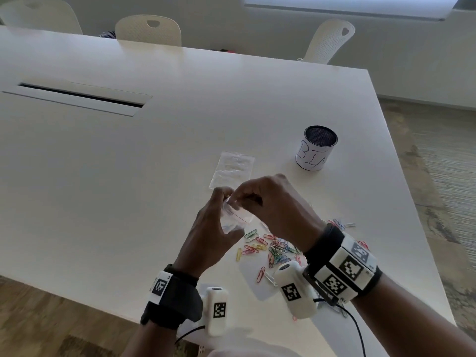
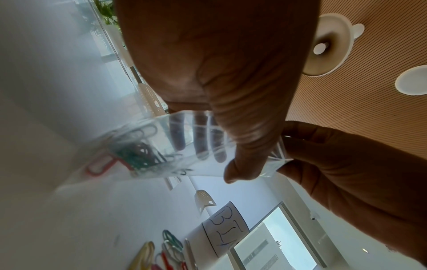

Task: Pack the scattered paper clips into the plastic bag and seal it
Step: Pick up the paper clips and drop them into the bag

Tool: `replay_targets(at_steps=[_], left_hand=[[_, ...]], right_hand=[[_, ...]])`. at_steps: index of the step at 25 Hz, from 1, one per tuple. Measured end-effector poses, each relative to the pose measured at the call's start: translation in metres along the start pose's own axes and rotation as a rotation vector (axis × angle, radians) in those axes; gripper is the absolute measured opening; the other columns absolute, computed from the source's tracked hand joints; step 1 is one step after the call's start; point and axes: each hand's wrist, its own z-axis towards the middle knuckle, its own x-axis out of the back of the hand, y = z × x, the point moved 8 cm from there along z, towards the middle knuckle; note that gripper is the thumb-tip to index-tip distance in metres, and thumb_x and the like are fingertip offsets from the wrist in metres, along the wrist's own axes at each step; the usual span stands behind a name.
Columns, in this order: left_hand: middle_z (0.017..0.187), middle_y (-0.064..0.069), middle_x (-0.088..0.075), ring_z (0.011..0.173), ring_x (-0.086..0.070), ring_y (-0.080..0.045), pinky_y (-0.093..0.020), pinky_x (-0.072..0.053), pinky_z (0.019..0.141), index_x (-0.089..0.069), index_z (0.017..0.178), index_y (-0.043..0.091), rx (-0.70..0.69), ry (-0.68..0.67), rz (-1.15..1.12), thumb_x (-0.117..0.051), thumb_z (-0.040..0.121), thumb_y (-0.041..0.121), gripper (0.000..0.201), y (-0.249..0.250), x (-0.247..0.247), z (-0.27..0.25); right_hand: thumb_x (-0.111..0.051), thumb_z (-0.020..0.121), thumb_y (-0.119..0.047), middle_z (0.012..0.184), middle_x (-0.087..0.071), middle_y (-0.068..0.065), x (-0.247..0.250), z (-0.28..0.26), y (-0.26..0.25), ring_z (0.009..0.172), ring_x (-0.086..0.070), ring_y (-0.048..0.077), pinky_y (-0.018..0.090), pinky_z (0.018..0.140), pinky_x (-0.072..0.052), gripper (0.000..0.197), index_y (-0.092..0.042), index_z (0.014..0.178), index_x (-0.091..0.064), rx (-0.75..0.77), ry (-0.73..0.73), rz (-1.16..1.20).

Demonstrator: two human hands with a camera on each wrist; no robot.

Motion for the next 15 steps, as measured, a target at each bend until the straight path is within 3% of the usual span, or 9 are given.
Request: replay_targets(at_steps=[1, 5, 8, 10, 12, 15], left_hand=[[0.109, 0.016, -0.063, 0.099, -0.063, -0.004, -0.011, -0.049, 0.077, -0.044, 0.126, 0.027, -0.010, 0.008, 0.012, -0.082, 0.080, 0.011, 0.062, 0.000, 0.000, 0.000], [0.111, 0.019, -0.061, 0.104, -0.063, -0.009, -0.032, -0.059, 0.085, -0.043, 0.128, 0.028, -0.017, 0.034, 0.045, -0.086, 0.081, 0.015, 0.065, -0.004, 0.001, 0.000], [0.111, 0.018, -0.062, 0.104, -0.063, -0.010, -0.038, -0.060, 0.085, -0.044, 0.129, 0.028, -0.002, 0.044, 0.051, -0.087, 0.081, 0.017, 0.066, -0.004, 0.002, -0.001], [0.112, 0.016, -0.062, 0.104, -0.063, -0.011, -0.037, -0.061, 0.082, -0.044, 0.129, 0.028, 0.005, 0.049, 0.053, -0.088, 0.082, 0.018, 0.066, -0.003, 0.003, -0.002], [0.112, 0.014, -0.062, 0.103, -0.062, -0.010, -0.035, -0.062, 0.077, -0.044, 0.129, 0.028, 0.012, 0.062, 0.062, -0.087, 0.082, 0.016, 0.065, -0.001, 0.003, -0.003], [0.111, 0.014, -0.063, 0.103, -0.063, -0.007, -0.034, -0.063, 0.077, -0.044, 0.129, 0.029, 0.024, 0.078, 0.077, -0.087, 0.082, 0.015, 0.066, 0.002, 0.003, -0.005]], right_hand=[[-0.078, 0.091, -0.011, 0.087, -0.082, -0.001, 0.008, 0.000, 0.004, 0.076, -0.076, 0.004, 0.015, 0.075, -0.060, 0.009, -0.011, 0.098, -0.083, -0.001, 0.034, 0.004], [-0.077, 0.093, -0.009, 0.089, -0.081, -0.002, 0.032, -0.009, 0.051, 0.075, -0.075, 0.005, 0.023, 0.078, -0.063, 0.011, -0.013, 0.102, -0.082, -0.104, 0.082, -0.046], [-0.067, 0.100, -0.008, 0.118, -0.078, 0.006, 0.007, -0.027, 0.085, 0.099, -0.075, 0.011, 0.020, 0.090, -0.060, 0.022, -0.012, 0.119, -0.077, -0.155, -0.162, -0.170], [-0.058, 0.104, -0.010, 0.142, -0.065, 0.005, -0.019, -0.042, 0.097, 0.122, -0.065, 0.015, 0.018, 0.101, -0.050, 0.031, -0.015, 0.134, -0.067, -0.154, -0.367, -0.236], [-0.051, 0.108, -0.014, 0.147, -0.057, 0.000, -0.033, -0.052, 0.101, 0.133, -0.053, 0.016, 0.028, 0.111, -0.046, 0.034, -0.018, 0.140, -0.063, -0.113, -0.461, -0.306], [-0.047, 0.109, -0.017, 0.139, -0.057, -0.003, -0.035, -0.063, 0.100, 0.126, -0.052, 0.015, 0.029, 0.101, -0.050, 0.032, -0.020, 0.136, -0.065, -0.087, -0.493, -0.315]])
